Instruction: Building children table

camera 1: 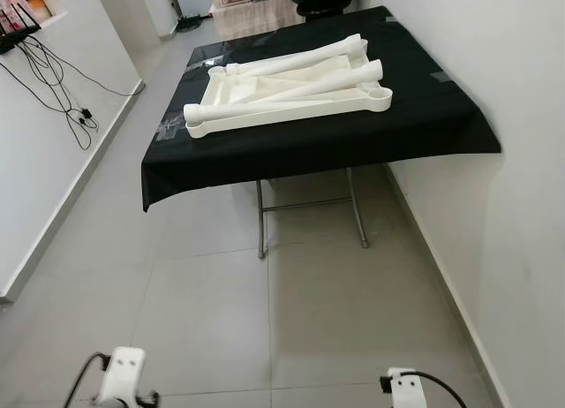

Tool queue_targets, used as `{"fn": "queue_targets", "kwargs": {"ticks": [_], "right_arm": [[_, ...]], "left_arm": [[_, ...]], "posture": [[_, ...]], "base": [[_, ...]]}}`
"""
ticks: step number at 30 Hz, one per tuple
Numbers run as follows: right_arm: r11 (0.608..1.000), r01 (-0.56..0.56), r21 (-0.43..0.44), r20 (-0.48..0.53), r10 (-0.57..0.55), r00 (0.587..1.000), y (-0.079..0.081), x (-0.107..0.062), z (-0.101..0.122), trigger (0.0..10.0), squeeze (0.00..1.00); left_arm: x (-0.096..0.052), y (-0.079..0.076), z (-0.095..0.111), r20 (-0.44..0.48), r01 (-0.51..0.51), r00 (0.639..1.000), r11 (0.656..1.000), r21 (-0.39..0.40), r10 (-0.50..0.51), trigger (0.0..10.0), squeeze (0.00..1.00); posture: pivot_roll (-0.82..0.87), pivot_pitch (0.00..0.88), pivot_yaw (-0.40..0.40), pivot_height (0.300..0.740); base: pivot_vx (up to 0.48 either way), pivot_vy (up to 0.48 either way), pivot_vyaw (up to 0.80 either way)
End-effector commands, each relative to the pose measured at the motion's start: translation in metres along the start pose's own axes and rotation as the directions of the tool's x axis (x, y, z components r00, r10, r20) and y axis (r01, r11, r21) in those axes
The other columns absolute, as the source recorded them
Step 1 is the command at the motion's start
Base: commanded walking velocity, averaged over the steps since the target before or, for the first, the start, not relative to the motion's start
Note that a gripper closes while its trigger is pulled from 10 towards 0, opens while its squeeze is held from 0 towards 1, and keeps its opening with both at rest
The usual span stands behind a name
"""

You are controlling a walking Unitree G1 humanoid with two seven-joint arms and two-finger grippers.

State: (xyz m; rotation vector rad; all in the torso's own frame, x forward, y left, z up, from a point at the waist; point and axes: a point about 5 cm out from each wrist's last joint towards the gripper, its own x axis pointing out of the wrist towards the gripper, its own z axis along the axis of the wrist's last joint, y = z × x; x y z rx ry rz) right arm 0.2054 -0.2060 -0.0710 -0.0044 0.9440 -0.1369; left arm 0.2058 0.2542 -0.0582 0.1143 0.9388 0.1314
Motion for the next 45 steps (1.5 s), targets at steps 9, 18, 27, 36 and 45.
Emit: {"fn": "queue_targets", "kwargs": {"ticks": [9,18,27,36,45], "right_arm": [[0.995,-0.098,-0.011,0.383,0.095,0.919,0.016,-0.004,0.090,10.0,0.00],[0.986,-0.133,-0.098,0.591,0.166,0.789,0.025,-0.019,0.137,10.0,0.00],[0.964,-0.164,-0.211,0.735,0.267,0.624,0.052,-0.041,0.165,10.0,0.00],[0.926,-0.124,-0.357,0.718,0.357,0.598,0.078,-0.050,0.174,10.0,0.00],[0.915,-0.031,-0.402,0.688,0.325,0.649,0.061,-0.055,0.193,10.0,0.00]], "left_arm": [[-0.009,0.026,0.104,0.399,-0.028,0.916,0.999,-0.029,0.037,10.0,0.00],[-0.033,0.014,0.173,0.692,0.011,0.722,1.000,-0.007,-0.003,10.0,0.00],[-0.047,-0.054,0.171,0.736,0.243,0.616,0.956,0.164,-0.282,10.0,0.00],[-0.052,-0.088,0.179,0.757,0.311,0.565,0.934,0.173,-0.328,10.0,0.00],[-0.064,-0.093,0.166,0.774,0.325,0.576,0.942,0.077,-0.262,10.0,0.00]], "posture": [[-0.11,0.105,0.148,0.740],[-0.11,0.054,0.154,0.740],[-0.19,0.000,0.206,0.740],[-0.24,0.000,0.136,0.740],[-0.21,0.013,-0.013,0.740]], "base": [[0.000,0.000,0.00],[0.000,0.000,0.00],[0.000,0.000,0.00],[0.000,0.000,0.00],[0.000,0.000,0.00]]}}
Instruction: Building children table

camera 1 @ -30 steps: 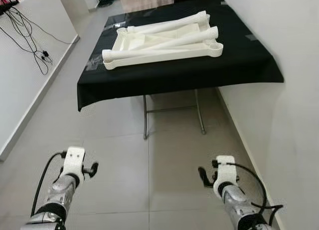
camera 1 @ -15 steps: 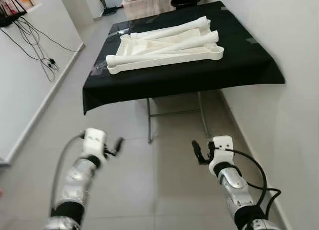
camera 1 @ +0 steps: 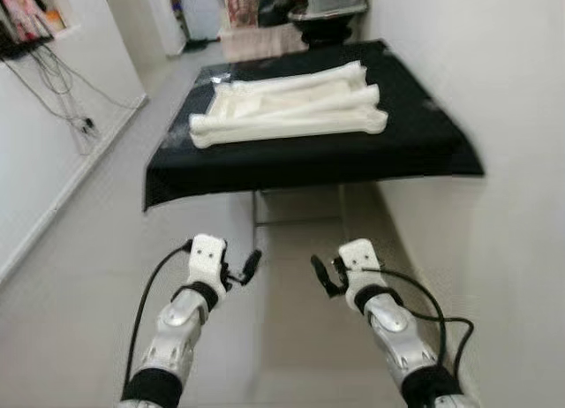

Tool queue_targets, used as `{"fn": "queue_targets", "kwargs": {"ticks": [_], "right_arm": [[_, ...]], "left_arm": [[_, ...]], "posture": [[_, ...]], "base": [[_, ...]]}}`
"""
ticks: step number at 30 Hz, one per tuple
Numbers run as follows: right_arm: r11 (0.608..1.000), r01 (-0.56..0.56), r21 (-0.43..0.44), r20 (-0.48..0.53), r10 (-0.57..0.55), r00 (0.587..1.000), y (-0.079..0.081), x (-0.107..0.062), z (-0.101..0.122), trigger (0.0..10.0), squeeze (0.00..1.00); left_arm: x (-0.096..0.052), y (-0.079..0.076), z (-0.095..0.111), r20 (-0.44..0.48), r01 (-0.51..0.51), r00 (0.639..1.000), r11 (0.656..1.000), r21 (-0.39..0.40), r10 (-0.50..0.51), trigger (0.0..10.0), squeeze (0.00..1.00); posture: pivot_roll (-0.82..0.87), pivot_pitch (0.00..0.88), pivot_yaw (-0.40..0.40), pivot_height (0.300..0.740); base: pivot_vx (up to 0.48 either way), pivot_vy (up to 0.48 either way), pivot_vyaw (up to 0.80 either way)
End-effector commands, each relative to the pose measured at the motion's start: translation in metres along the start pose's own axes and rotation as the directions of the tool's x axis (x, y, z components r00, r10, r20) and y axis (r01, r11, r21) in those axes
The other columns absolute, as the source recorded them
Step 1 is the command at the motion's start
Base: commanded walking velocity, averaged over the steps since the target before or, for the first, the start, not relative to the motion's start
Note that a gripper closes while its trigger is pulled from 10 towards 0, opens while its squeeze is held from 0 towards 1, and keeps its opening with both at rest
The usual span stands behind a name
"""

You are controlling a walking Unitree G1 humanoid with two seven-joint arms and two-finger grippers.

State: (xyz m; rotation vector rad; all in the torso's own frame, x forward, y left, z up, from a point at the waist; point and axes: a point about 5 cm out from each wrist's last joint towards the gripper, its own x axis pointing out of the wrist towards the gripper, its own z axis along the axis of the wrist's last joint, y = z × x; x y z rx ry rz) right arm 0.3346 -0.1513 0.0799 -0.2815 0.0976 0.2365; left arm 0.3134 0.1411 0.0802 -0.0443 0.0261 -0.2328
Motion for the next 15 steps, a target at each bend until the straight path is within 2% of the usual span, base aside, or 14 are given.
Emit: {"fn": "queue_targets", "kwargs": {"ticks": [1,2,8,9,11,13,15], "right_arm": [[1.000,0.007,-0.005,-0.014,-0.007,1.000,0.000,0.002,0.004,10.0,0.00],[0.999,0.032,0.025,-0.045,-0.031,0.999,-0.006,-0.003,-0.001,10.0,0.00],[0.999,0.031,0.029,-0.067,-0.029,0.997,-0.008,-0.007,-0.003,10.0,0.00],[0.998,0.004,0.065,-0.070,0.000,0.998,-0.009,-0.008,-0.001,10.0,0.00],[0.997,-0.008,0.074,-0.069,0.013,0.997,-0.009,-0.008,0.001,10.0,0.00],[0.997,-0.026,0.073,-0.067,0.031,0.997,-0.010,-0.008,0.004,10.0,0.00],[0.999,-0.040,0.034,-0.053,0.042,0.998,-0.011,-0.010,0.011,10.0,0.00]], "left_arm": [[-0.005,0.003,-0.004,-0.023,-0.037,0.999,0.999,-0.022,0.036,10.0,0.00],[-0.013,-0.001,-0.002,-0.012,-0.043,0.999,0.999,-0.026,0.043,10.0,0.00],[-0.018,-0.004,0.001,0.001,-0.041,0.999,0.999,-0.020,0.041,10.0,0.00],[-0.022,-0.008,0.007,0.022,-0.045,0.999,0.999,-0.023,0.045,10.0,0.00],[-0.023,-0.009,0.010,0.026,-0.046,0.999,0.999,-0.025,0.047,10.0,0.00],[-0.024,-0.010,0.013,0.030,-0.054,0.998,0.998,-0.026,0.055,10.0,0.00],[-0.025,-0.008,0.020,0.037,-0.078,0.996,0.997,-0.008,0.078,10.0,0.00]], "posture": [[-0.21,0.013,-0.013,0.740],[-0.19,0.033,-0.042,0.740],[-0.18,0.041,-0.052,0.740],[-0.17,0.044,-0.058,0.740],[-0.17,0.043,-0.058,0.740],[-0.16,0.040,-0.056,0.740],[-0.16,0.038,-0.060,0.740]], "base": [[0.000,0.000,0.00],[0.000,0.000,0.00],[0.000,0.000,0.00],[0.000,0.000,0.00],[0.000,0.000,0.00],[0.000,0.000,0.00],[0.000,0.000,0.00]]}}
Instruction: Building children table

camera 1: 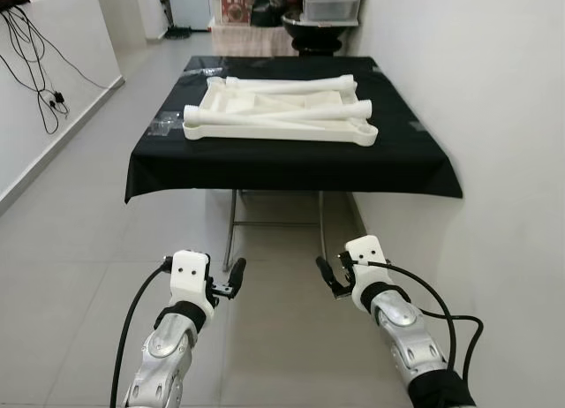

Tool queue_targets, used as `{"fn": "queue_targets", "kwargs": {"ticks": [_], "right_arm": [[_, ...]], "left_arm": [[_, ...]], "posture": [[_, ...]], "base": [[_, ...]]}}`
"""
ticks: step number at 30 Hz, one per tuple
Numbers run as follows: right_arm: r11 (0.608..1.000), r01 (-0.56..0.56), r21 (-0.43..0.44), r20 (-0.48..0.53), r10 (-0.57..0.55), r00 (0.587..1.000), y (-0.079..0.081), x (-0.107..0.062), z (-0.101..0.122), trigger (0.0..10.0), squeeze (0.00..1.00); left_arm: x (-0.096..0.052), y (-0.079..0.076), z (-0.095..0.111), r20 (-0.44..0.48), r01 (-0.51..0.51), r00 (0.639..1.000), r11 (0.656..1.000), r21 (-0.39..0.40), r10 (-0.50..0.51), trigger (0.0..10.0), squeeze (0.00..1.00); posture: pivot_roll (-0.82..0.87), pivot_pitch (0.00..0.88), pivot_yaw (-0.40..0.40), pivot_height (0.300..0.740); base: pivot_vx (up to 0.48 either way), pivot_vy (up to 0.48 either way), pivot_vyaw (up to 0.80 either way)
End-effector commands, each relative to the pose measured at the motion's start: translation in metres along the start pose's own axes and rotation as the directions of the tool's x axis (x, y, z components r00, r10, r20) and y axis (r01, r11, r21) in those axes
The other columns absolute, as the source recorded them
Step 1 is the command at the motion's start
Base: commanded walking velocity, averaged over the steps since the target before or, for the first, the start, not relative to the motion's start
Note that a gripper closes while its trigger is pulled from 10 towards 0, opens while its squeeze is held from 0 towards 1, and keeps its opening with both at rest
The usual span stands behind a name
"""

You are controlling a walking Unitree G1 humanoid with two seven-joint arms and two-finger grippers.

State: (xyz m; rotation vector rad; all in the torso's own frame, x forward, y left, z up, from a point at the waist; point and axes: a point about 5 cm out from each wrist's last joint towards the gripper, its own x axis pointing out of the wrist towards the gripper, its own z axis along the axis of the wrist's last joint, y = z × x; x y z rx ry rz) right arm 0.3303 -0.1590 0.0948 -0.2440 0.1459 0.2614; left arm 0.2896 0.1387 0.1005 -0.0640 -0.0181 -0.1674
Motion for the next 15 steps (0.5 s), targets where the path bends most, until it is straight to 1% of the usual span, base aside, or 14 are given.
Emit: {"fn": "queue_targets", "kwargs": {"ticks": [1,4,6,7,8,11,12,13,14,15], "right_arm": [[1.000,-0.012,-0.020,0.003,0.012,1.000,0.000,-0.003,0.004,10.0,0.00],[1.000,-0.009,-0.010,0.046,0.009,0.999,0.003,-0.006,0.014,10.0,0.00],[1.000,0.017,0.027,0.073,-0.018,0.997,0.002,-0.010,0.014,10.0,0.00],[1.000,0.017,0.027,0.073,-0.018,0.997,0.002,-0.010,0.014,10.0,0.00],[0.996,0.042,0.080,0.082,-0.048,0.995,0.000,-0.014,0.014,10.0,0.00],[0.993,0.050,0.105,0.080,-0.059,0.995,-0.001,-0.016,0.012,10.0,0.00],[0.990,0.058,0.129,0.080,-0.069,0.994,-0.002,-0.017,0.011,10.0,0.00],[0.990,0.058,0.129,0.080,-0.069,0.994,-0.002,-0.017,0.011,10.0,0.00],[0.986,0.068,0.150,0.078,-0.080,0.994,-0.003,-0.017,0.010,10.0,0.00],[0.984,0.070,0.164,0.075,-0.083,0.994,-0.002,-0.018,0.010,10.0,0.00]], "left_arm": [[-0.002,0.002,0.005,-0.004,-0.019,1.000,0.999,0.027,0.020,10.0,0.00],[-0.003,0.007,0.010,0.000,-0.033,0.999,0.997,0.070,0.033,10.0,0.00],[-0.007,0.011,0.006,-0.017,-0.063,0.998,0.996,0.066,0.064,10.0,0.00],[-0.007,0.011,0.006,-0.017,-0.063,0.998,0.996,0.066,0.064,10.0,0.00],[-0.013,0.013,0.003,-0.035,-0.087,0.995,0.994,0.068,0.089,10.0,0.00],[-0.016,0.014,0.002,-0.042,-0.095,0.994,0.993,0.076,0.098,10.0,0.00],[-0.018,0.016,0.000,-0.047,-0.110,0.992,0.990,0.085,0.114,10.0,0.00],[-0.018,0.016,0.000,-0.047,-0.110,0.992,0.990,0.085,0.114,10.0,0.00],[-0.020,0.019,-0.001,-0.052,-0.124,0.990,0.989,0.084,0.128,10.0,0.00],[-0.021,0.021,-0.002,-0.057,-0.134,0.989,0.988,0.080,0.138,10.0,0.00]], "posture": [[-0.17,0.036,-0.057,0.740],[-0.15,0.032,-0.050,0.740],[-0.14,0.037,-0.042,0.740],[-0.14,0.037,-0.042,0.740],[-0.13,0.046,-0.021,0.740],[-0.13,0.046,-0.021,0.740],[-0.13,0.050,0.002,0.740],[-0.13,0.050,0.002,0.740],[-0.13,0.050,0.002,0.740],[-0.14,0.064,0.029,0.740]], "base": [[0.000,0.000,0.00],[0.000,0.000,0.00],[0.000,0.000,0.00],[0.000,0.000,0.00],[0.000,0.000,0.00],[0.000,0.000,0.00],[0.000,0.000,0.00],[0.000,0.000,0.00],[0.000,0.000,0.00],[0.000,0.000,0.00]]}}
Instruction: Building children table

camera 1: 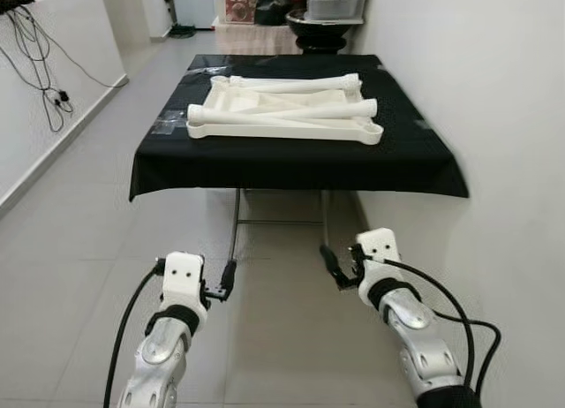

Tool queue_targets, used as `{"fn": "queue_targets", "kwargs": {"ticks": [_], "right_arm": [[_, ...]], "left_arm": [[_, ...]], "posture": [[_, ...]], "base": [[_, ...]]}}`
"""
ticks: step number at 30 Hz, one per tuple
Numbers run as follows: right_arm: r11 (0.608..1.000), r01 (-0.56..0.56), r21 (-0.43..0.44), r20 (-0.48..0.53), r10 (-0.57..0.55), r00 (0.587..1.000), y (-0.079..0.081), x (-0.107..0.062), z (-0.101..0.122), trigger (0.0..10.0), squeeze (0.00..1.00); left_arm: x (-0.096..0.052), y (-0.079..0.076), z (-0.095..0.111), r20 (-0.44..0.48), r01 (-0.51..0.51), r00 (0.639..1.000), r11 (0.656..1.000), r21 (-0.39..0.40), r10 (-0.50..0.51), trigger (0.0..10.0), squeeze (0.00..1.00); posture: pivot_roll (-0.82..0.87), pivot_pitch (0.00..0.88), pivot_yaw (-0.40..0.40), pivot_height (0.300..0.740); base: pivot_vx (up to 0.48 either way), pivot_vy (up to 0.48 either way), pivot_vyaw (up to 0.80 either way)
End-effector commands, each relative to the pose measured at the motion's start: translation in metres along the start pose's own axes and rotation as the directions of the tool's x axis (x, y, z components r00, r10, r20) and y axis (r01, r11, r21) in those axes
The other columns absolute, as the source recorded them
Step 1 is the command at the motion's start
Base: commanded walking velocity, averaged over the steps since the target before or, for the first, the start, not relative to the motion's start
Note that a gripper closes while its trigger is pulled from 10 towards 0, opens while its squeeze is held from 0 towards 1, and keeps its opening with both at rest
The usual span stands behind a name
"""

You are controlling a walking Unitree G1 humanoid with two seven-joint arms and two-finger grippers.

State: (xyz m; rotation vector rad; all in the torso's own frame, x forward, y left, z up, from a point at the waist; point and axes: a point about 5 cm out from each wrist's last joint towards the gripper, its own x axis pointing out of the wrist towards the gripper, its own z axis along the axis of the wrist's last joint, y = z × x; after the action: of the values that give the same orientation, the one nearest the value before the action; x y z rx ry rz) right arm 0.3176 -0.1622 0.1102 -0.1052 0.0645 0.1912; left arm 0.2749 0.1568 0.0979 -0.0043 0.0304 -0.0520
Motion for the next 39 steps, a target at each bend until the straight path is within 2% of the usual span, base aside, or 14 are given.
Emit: {"fn": "queue_targets", "kwargs": {"ticks": [1,5,6,7,16,24,39], "right_arm": [[0.999,0.007,0.033,-0.007,-0.007,1.000,0.001,-0.003,-0.002,10.0,0.00],[0.999,0.000,0.040,-0.003,0.000,1.000,0.004,-0.003,-0.001,10.0,0.00],[0.995,-0.041,0.088,0.012,0.040,0.999,0.010,-0.004,0.002,10.0,0.00],[0.993,-0.085,0.084,0.021,0.084,0.996,0.015,-0.004,0.004,10.0,0.00],[0.990,-0.143,0.012,0.036,0.142,0.989,0.026,-0.002,0.010,10.0,0.00],[0.991,-0.126,0.034,0.051,0.124,0.991,0.024,-0.003,0.013,10.0,0.00],[0.988,-0.139,0.067,0.051,0.135,0.990,0.019,-0.001,0.014,10.0,0.00]], "left_arm": [[-0.004,0.006,-0.001,-0.014,-0.017,1.000,0.999,0.030,0.017,10.0,0.00],[-0.005,0.006,0.000,-0.009,-0.010,1.000,0.999,0.045,0.010,10.0,0.00],[-0.004,0.007,0.004,-0.007,-0.006,1.000,0.998,0.070,0.006,10.0,0.00],[-0.002,0.007,0.006,-0.008,0.000,1.000,0.997,0.079,0.001,10.0,0.00],[-0.001,0.009,0.008,-0.004,0.015,1.000,0.998,0.057,-0.015,10.0,0.00],[-0.001,0.008,0.010,-0.004,0.026,1.000,0.998,0.062,-0.026,10.0,0.00],[0.003,-0.001,0.016,0.012,0.081,0.997,0.993,0.085,-0.082,10.0,0.00]], "posture": [[-0.14,0.070,0.042,0.740],[-0.15,0.077,0.061,0.740],[-0.13,0.084,0.073,0.740],[-0.13,0.087,0.077,0.740],[-0.11,0.099,0.076,0.740],[-0.11,0.101,0.075,0.740],[-0.11,0.092,0.066,0.740]], "base": [[0.000,0.000,0.00],[0.000,0.000,0.00],[0.000,0.000,0.00],[0.000,0.000,0.00],[0.084,0.000,0.00],[0.282,0.000,0.60],[0.292,0.000,0.00]]}}
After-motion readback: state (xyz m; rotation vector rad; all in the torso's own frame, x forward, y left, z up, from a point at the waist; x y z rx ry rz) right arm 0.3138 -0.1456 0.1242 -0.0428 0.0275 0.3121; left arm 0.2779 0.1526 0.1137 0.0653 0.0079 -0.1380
